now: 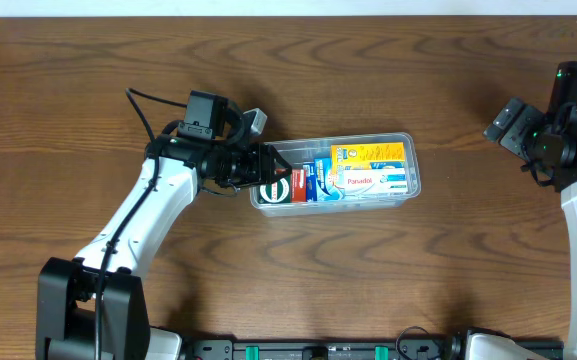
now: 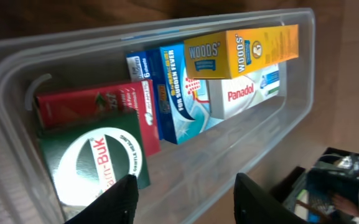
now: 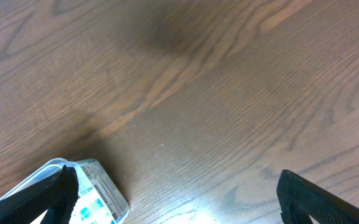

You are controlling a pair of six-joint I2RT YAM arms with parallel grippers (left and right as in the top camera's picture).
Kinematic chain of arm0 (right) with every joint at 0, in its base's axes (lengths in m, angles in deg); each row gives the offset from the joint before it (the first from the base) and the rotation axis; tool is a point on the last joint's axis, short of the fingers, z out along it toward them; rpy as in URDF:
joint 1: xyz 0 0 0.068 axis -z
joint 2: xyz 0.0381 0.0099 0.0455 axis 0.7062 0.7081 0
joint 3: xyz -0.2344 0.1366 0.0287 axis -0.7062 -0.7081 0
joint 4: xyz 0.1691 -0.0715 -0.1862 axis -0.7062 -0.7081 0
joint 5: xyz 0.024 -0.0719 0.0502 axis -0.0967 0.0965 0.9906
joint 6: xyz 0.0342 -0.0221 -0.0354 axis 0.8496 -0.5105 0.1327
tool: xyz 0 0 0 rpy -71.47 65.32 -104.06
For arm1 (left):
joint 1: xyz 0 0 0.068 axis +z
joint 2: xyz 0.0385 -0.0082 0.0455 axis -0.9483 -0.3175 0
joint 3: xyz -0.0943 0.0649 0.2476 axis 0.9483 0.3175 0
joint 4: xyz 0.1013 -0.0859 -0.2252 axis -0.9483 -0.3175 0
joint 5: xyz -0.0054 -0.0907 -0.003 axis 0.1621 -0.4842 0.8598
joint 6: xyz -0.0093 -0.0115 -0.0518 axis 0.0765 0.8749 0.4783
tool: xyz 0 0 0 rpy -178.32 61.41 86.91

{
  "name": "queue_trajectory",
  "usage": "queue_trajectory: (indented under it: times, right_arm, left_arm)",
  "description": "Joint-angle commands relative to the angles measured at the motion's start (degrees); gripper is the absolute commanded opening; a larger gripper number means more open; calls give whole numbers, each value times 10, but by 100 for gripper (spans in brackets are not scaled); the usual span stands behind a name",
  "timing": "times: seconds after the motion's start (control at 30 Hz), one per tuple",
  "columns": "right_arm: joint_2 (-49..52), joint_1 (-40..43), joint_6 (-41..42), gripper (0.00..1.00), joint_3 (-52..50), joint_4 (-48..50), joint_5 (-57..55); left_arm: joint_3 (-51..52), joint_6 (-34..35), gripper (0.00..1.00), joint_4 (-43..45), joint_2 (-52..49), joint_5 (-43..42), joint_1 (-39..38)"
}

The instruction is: Pack container

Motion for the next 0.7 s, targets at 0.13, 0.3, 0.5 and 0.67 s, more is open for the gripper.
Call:
queue_trajectory:
  times: [0.13, 0.3, 0.5, 0.67]
  right_arm:
    - [0, 2, 8, 99, 2, -1, -4]
    - [0, 2, 8, 99, 2, -1, -4]
    - [0, 2, 8, 99, 2, -1, -4]
    - [0, 2, 8, 99, 2, -1, -4]
  left_arm:
    - [-71, -88, 50, -74, 32, 116, -1]
    - [-142, -148, 59, -184, 108, 256, -1]
    - [-169, -150, 98, -244, 255, 307, -1]
    - [-169, -150, 98, -295, 362, 307, -1]
